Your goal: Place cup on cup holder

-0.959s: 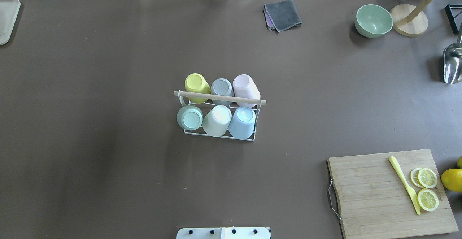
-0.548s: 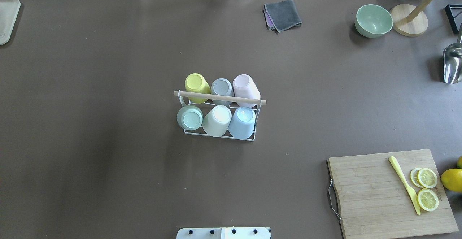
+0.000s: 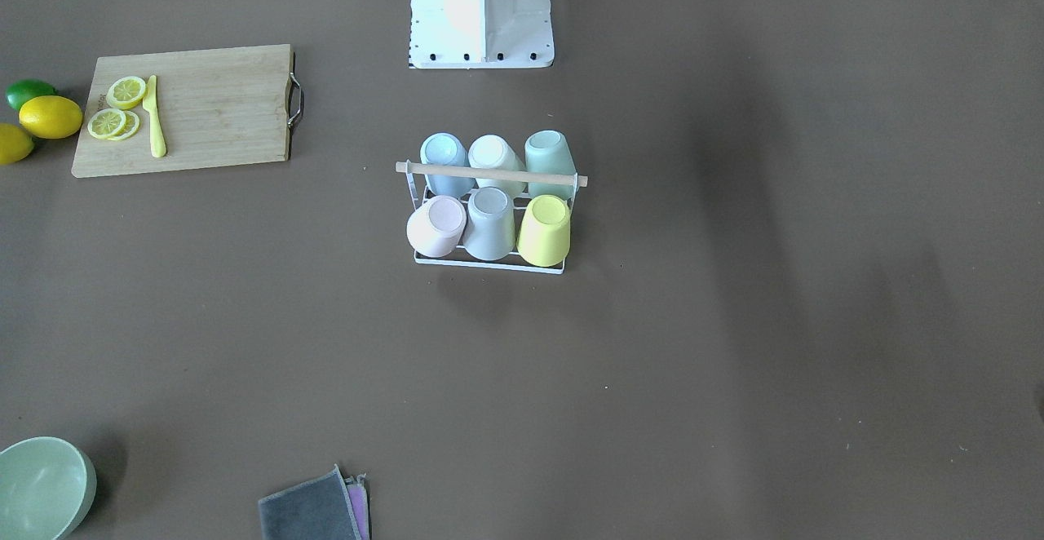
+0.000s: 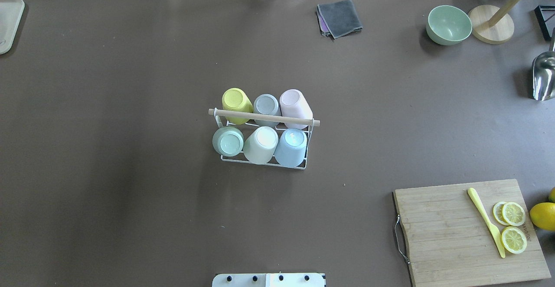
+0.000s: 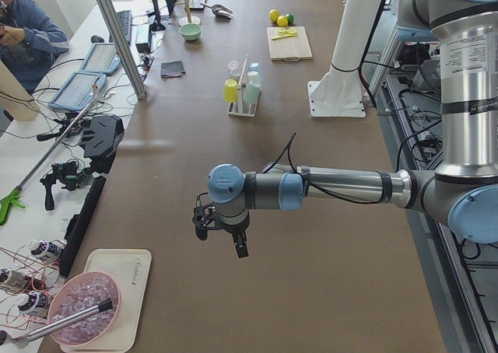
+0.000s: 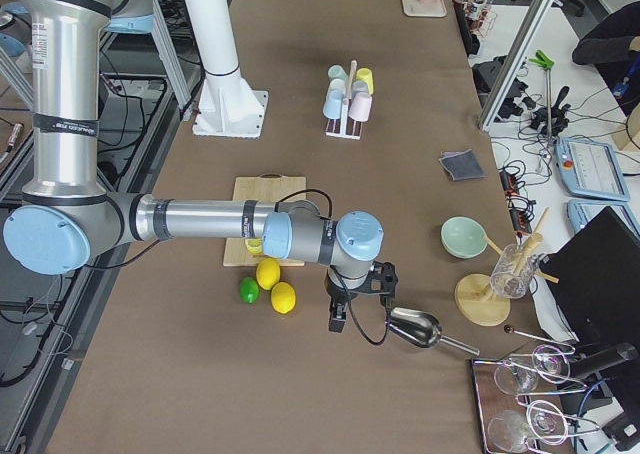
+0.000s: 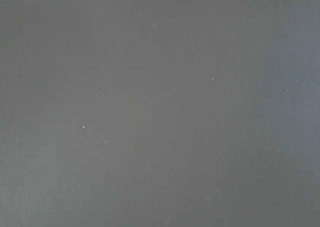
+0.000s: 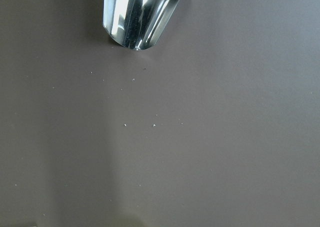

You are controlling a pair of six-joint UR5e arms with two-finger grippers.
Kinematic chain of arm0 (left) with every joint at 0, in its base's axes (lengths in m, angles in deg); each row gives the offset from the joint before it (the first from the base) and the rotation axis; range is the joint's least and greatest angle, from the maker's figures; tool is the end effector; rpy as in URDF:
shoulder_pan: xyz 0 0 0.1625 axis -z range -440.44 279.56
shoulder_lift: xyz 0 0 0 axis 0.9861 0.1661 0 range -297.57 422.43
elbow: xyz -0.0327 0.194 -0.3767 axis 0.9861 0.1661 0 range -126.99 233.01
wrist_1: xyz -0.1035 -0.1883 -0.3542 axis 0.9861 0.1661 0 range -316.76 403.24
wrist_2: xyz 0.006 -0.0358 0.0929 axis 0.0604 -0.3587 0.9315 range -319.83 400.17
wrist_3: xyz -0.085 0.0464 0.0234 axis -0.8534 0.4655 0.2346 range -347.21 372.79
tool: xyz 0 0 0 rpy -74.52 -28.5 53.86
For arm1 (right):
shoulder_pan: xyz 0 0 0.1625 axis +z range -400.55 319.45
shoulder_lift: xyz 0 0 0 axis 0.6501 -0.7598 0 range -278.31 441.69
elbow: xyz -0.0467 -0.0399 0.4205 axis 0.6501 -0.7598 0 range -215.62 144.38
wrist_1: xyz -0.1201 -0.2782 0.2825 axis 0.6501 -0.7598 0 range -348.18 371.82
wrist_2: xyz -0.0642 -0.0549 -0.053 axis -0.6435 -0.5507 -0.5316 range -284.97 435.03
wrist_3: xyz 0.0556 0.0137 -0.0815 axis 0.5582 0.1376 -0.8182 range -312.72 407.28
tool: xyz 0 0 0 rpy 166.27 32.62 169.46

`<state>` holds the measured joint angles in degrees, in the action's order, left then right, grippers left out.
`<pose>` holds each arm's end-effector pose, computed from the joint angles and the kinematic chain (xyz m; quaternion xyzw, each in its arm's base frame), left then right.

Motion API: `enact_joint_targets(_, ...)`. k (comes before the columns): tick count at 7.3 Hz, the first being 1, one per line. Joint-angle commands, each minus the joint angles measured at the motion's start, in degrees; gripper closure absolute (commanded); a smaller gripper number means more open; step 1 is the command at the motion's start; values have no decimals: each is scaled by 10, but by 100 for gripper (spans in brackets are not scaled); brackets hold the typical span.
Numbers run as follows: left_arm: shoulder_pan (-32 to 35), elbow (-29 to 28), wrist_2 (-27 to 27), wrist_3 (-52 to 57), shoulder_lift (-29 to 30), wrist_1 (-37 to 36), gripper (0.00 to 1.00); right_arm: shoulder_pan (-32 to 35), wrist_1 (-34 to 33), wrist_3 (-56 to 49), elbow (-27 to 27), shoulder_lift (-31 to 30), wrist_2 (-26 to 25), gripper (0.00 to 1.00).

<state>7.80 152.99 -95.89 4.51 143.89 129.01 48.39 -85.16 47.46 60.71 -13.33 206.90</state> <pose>-0.0485 -0.4270 0.6468 -0.0564 0.3876 -0.0617 0.9180 0.0585 -0.4480 0.6605 -0.0500 -0.3564 0.0106 0.9329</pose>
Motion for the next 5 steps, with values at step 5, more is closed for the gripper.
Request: enact_joint_targets(5,49,-4,-1,115,-23,-6,2,0,0,1,0,-1,0,0)
